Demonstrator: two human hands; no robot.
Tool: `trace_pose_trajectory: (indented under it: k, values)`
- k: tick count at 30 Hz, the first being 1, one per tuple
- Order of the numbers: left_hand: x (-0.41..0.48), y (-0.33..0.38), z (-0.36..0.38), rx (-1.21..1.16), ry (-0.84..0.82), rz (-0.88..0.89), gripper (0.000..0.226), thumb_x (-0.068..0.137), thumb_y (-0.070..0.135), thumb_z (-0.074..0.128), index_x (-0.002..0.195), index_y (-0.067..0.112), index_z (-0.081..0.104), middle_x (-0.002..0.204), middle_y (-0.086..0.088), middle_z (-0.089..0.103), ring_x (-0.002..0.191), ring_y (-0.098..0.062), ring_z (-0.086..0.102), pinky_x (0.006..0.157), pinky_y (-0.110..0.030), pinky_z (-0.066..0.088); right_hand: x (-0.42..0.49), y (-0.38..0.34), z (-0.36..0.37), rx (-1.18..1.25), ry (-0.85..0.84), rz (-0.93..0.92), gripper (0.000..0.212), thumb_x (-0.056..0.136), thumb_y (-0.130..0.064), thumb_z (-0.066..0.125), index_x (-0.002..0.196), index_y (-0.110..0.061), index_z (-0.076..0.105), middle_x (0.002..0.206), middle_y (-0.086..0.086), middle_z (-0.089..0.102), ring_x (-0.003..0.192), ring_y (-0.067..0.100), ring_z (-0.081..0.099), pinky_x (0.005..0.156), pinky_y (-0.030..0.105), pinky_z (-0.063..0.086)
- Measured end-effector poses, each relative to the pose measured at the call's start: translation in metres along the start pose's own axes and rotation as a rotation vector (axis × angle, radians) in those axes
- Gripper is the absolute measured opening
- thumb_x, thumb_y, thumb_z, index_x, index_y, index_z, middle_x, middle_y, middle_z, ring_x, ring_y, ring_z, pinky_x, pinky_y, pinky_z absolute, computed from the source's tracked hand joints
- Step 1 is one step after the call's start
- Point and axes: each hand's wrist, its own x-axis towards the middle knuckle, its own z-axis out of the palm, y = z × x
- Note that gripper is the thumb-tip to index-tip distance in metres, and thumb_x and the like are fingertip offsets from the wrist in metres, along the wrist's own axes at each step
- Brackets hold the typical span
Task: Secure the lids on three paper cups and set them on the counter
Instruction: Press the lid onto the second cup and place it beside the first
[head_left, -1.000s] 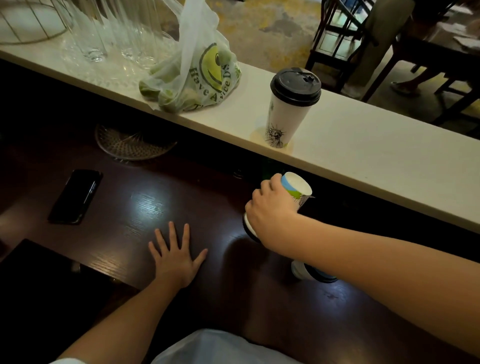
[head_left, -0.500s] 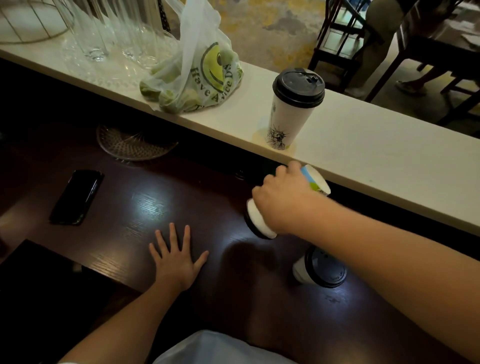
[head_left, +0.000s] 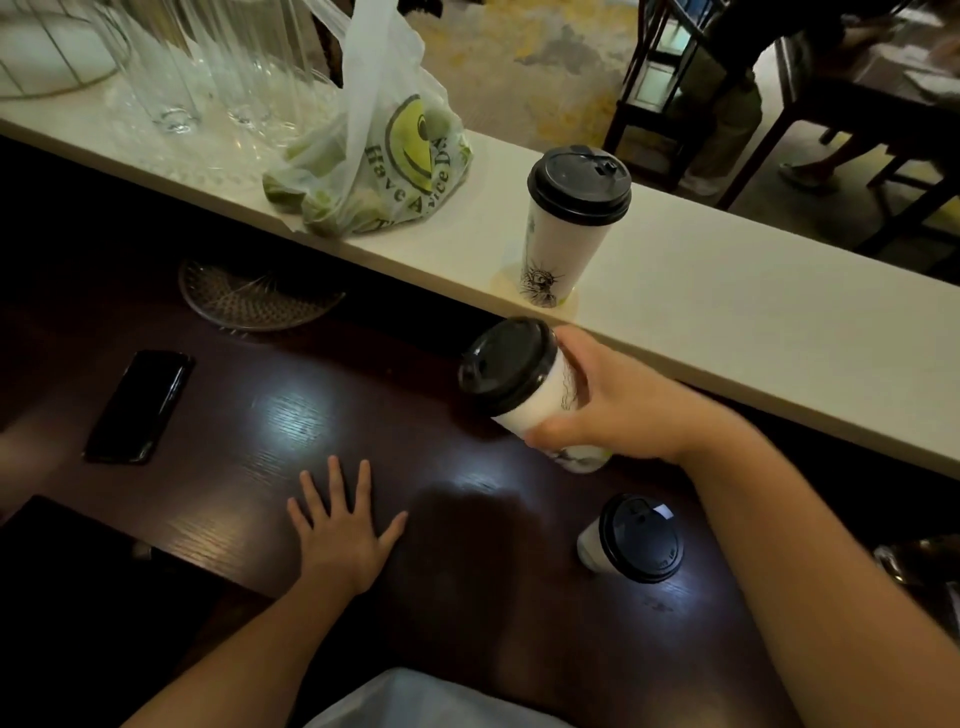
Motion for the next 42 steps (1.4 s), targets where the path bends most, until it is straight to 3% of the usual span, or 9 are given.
trace_pose_trajectory:
  k: [5,9,15,18,21,24,30,36,42]
  values:
    - [0.0,0.0,-0.001,-0.007,-0.003,0.002,0.094,0.085,0.083,0.015,0.156,0.032,-0.019,0.165,-0.013,-0.027,0.147,-0.048,-0.025,0.119,-0.065,-0.007,0.015,0.047,0.063,0.35,0.135,0.007,0.088,0.068,0.001,0.088,0.138,-0.024,0.04,0.124,-0.007,0.062,0.113,-0.005,0.061,0.097,0.019,0.05]
    - [0.0,0.0,-0.003,-0.014,-0.008,0.006,0.094,0.085,0.083,0.016,0.156,0.032,-0.019,0.165,-0.013,-0.026,0.147,-0.047,-0.026,0.118,-0.064,-0.009,0.018,0.064,0.088,0.426,0.139,0.056,0.086,0.07,-0.002,0.088,0.138,-0.029,0.043,0.12,-0.015,0.064,0.108,-0.013,0.061,0.085,0.007,0.049]
    - [-0.002,0.002,-0.009,-0.017,-0.062,-0.007,0.094,0.086,0.083,0.019,0.156,0.032,-0.019,0.165,-0.012,-0.028,0.147,-0.046,-0.027,0.118,-0.064,-0.01,0.014,0.072,0.091,0.49,0.119,0.103,0.087,0.068,-0.005,0.089,0.139,-0.034,0.048,0.123,-0.014,0.068,0.114,-0.007,0.061,0.1,0.025,0.05]
    - [-0.001,0.017,-0.036,-0.142,-0.211,-0.078,0.096,0.09,0.073,0.04,0.158,0.029,-0.011,0.165,-0.012,-0.026,0.149,-0.046,-0.024,0.12,-0.061,-0.005,0.012,0.078,0.089,0.517,0.112,0.109,0.088,0.061,-0.01,0.091,0.134,-0.039,0.053,0.12,-0.017,0.071,0.114,-0.004,0.063,0.1,0.029,0.051]
    - [0.003,0.048,-0.085,-0.577,-0.336,-0.019,0.084,0.093,0.04,0.066,0.158,0.019,0.018,0.167,-0.016,0.015,0.152,-0.036,0.016,0.122,-0.047,0.022,0.012,0.084,0.085,0.586,0.083,0.113,0.088,0.055,-0.008,0.091,0.131,-0.036,0.056,0.121,-0.011,0.073,0.117,0.004,0.065,0.105,0.036,0.051]
    - [-0.004,0.078,-0.131,-1.127,-0.529,0.235,0.06,0.09,0.003,0.067,0.145,0.016,0.046,0.146,-0.013,0.055,0.13,-0.016,0.055,0.1,-0.029,0.05,0.011,0.087,0.079,0.664,0.044,0.082,0.084,0.058,0.002,0.087,0.132,-0.025,0.058,0.126,0.002,0.072,0.124,0.018,0.064,0.11,0.046,0.048]
    - [-0.017,0.114,-0.172,-1.277,-0.716,0.436,0.051,0.082,-0.016,0.061,0.125,0.011,0.06,0.122,-0.015,0.071,0.111,-0.023,0.069,0.088,-0.031,0.058,0.001,0.09,0.053,0.812,0.023,0.061,0.085,0.063,0.005,0.085,0.139,-0.016,0.052,0.132,0.018,0.066,0.125,0.033,0.063,0.108,0.053,0.049]
    - [-0.024,0.144,-0.187,-1.251,-0.496,0.621,0.049,0.076,-0.001,0.073,0.12,0.019,0.064,0.117,-0.002,0.073,0.114,-0.02,0.067,0.093,-0.032,0.055,-0.028,0.092,0.029,0.755,0.251,-0.009,0.068,0.072,-0.011,0.082,0.135,-0.018,0.06,0.129,0.006,0.069,0.119,0.024,0.068,0.1,0.043,0.056]
    - [-0.036,0.183,-0.21,-1.203,-0.306,0.737,0.058,0.091,-0.009,0.062,0.145,0.011,0.05,0.133,-0.004,0.066,0.118,-0.018,0.067,0.099,-0.032,0.054,-0.048,0.092,0.0,0.69,0.489,-0.088,0.062,0.079,-0.009,0.081,0.135,-0.027,0.062,0.121,-0.006,0.074,0.111,0.018,0.072,0.09,0.033,0.059]
